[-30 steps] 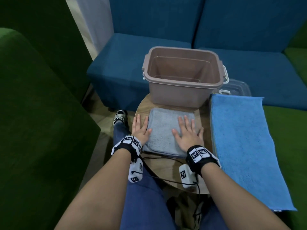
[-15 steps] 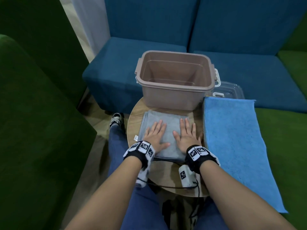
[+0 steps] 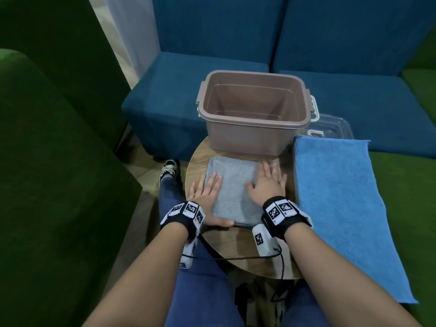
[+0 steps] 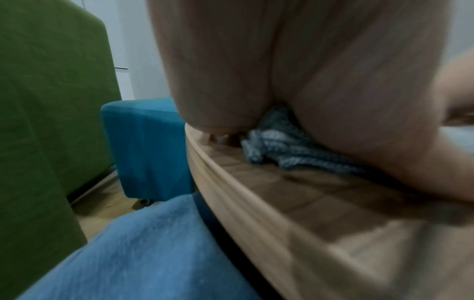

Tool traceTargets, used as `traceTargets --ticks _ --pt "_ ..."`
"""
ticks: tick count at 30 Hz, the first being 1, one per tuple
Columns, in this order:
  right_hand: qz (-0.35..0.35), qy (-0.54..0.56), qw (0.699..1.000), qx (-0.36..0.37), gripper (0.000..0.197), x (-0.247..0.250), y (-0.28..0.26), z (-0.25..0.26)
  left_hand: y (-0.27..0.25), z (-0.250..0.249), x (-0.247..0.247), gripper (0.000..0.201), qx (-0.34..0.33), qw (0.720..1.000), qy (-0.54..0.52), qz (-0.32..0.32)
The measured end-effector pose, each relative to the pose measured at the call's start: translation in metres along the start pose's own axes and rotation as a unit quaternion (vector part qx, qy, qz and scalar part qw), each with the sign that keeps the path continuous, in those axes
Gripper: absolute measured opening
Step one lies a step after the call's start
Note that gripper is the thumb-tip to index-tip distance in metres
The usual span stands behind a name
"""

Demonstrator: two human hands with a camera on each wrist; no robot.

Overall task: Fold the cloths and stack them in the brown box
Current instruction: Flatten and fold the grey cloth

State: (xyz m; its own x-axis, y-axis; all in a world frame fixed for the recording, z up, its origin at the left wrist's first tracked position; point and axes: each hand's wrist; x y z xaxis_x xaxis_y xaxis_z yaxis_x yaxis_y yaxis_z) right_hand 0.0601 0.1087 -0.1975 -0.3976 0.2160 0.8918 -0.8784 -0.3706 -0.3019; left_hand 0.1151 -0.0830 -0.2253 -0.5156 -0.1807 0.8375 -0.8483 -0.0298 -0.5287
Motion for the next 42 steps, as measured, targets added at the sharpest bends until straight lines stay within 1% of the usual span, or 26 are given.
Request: traceTargets --ticks 1,3,5,7,10,12,13,14,16,17,19,22,23,25,27,28,30,31,32,34,36,37,38,40,41,42 --pt "0.008 -0.001 1.000 0.030 0.069 0.000 0.002 0.002 0.001 -0.001 0.000 0.127 0.006 1.000 -0.008 0.006" --pt "0.066 0.001 0.996 0.065 0.065 -0.002 0.006 0.005 0.002 -0.003 0.001 0.111 0.026 0.999 -0.036 0.015" --pt "0.104 -0.007 0.993 0.057 0.065 0.001 0.011 0.007 0.002 -0.004 0.002 0.095 0.036 0.998 -0.059 0.011" --pt "0.118 -0.020 0.992 0.041 0.068 0.008 0.015 0.009 0.000 -0.004 0.003 0.085 0.027 0.997 -0.071 -0.007" --pt "0.121 -0.030 0.992 0.021 0.074 0.013 0.013 0.008 -0.006 0.005 0.005 0.091 0.010 0.994 -0.103 -0.035" --pt "0.115 -0.038 0.993 -0.008 0.077 0.013 0.002 0.002 -0.008 0.013 0.010 0.096 0.022 0.987 -0.144 -0.065" --pt "0.107 -0.043 0.993 -0.022 0.079 0.012 -0.006 -0.001 -0.010 0.018 0.014 0.093 0.037 0.984 -0.151 -0.082" --pt "0.091 -0.050 0.994 -0.029 0.080 0.011 -0.013 -0.004 -0.012 0.021 0.017 0.086 0.056 0.982 -0.148 -0.101" --pt "0.063 -0.070 0.995 -0.033 0.081 0.012 -0.024 -0.008 -0.019 0.023 0.022 0.061 0.092 0.980 -0.126 -0.124" --pt "0.060 -0.081 0.994 -0.037 0.081 0.014 -0.025 -0.009 -0.023 0.021 0.023 0.054 0.109 0.980 -0.117 -0.122" --pt "0.067 -0.082 0.993 -0.053 0.081 0.020 -0.026 -0.007 -0.031 0.013 0.018 0.051 0.138 0.974 -0.145 -0.105" --pt "0.059 -0.067 0.995 -0.050 0.078 0.022 -0.024 -0.002 -0.038 -0.004 0.014 0.058 0.183 0.937 -0.287 -0.075" --pt "0.054 -0.067 0.995 -0.045 0.075 0.021 -0.024 0.001 -0.038 -0.008 0.014 0.059 0.197 0.927 -0.314 -0.064" --pt "0.048 -0.081 0.995 -0.037 0.068 0.018 -0.028 0.005 -0.034 -0.018 0.017 0.057 0.220 0.918 -0.328 -0.042" --pt "0.053 -0.090 0.994 -0.039 0.064 0.018 -0.033 0.006 -0.033 -0.027 0.019 0.050 0.233 0.914 -0.330 -0.038" --pt "0.057 -0.086 0.994 -0.041 0.062 0.020 -0.034 0.004 -0.034 -0.033 0.020 0.045 0.226 0.915 -0.330 -0.043" --pt "0.053 -0.074 0.995 -0.036 0.056 0.027 -0.034 0.002 -0.037 -0.042 0.021 0.032 0.180 0.920 -0.342 -0.066" --pt "0.029 -0.066 0.997 -0.020 0.052 0.031 -0.033 0.001 -0.040 -0.044 0.022 0.030 0.149 0.920 -0.353 -0.081" --pt "-0.016 -0.048 0.999 0.009 0.048 0.035 -0.032 0.000 -0.041 -0.045 0.024 0.032 0.115 0.919 -0.365 -0.095" --pt "-0.106 0.035 0.990 0.089 0.046 0.043 -0.029 0.000 -0.045 -0.042 0.028 0.043 0.045 0.916 -0.380 -0.120" --pt "-0.152 0.103 0.969 0.163 0.047 0.054 -0.027 0.000 -0.048 -0.036 0.037 0.055 -0.029 0.917 -0.375 -0.133" --pt "-0.164 0.158 0.954 0.195 0.044 0.059 -0.026 0.000 -0.051 -0.033 0.042 0.060 -0.060 0.916 -0.375 -0.132" --pt "-0.172 0.234 0.931 0.220 0.036 0.063 -0.026 0.000 -0.051 -0.029 0.048 0.062 -0.083 0.913 -0.377 -0.128" --pt "-0.167 0.367 0.883 0.240 0.019 0.071 -0.031 0.002 -0.053 -0.020 0.060 0.054 -0.108 0.911 -0.379 -0.122" --pt "-0.163 0.398 0.869 0.245 0.017 0.075 -0.035 0.003 -0.055 -0.017 0.066 0.049 -0.112 0.912 -0.376 -0.117" --pt "-0.152 0.414 0.862 0.251 0.016 0.077 -0.040 0.004 -0.057 -0.013 0.074 0.045 -0.113 0.915 -0.371 -0.113"
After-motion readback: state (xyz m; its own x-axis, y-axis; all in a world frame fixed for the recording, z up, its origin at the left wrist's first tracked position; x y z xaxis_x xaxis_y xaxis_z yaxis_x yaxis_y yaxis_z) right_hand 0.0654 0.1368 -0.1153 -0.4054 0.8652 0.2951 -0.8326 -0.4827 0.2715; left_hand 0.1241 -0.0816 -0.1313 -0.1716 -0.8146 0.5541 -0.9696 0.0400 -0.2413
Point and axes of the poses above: each hand's wrist, its own y-axis towards the middle knuckle, its own x-axis out of the back of the hand, z = x × y, and after that the axes turned 14 degrees about x, right-handed
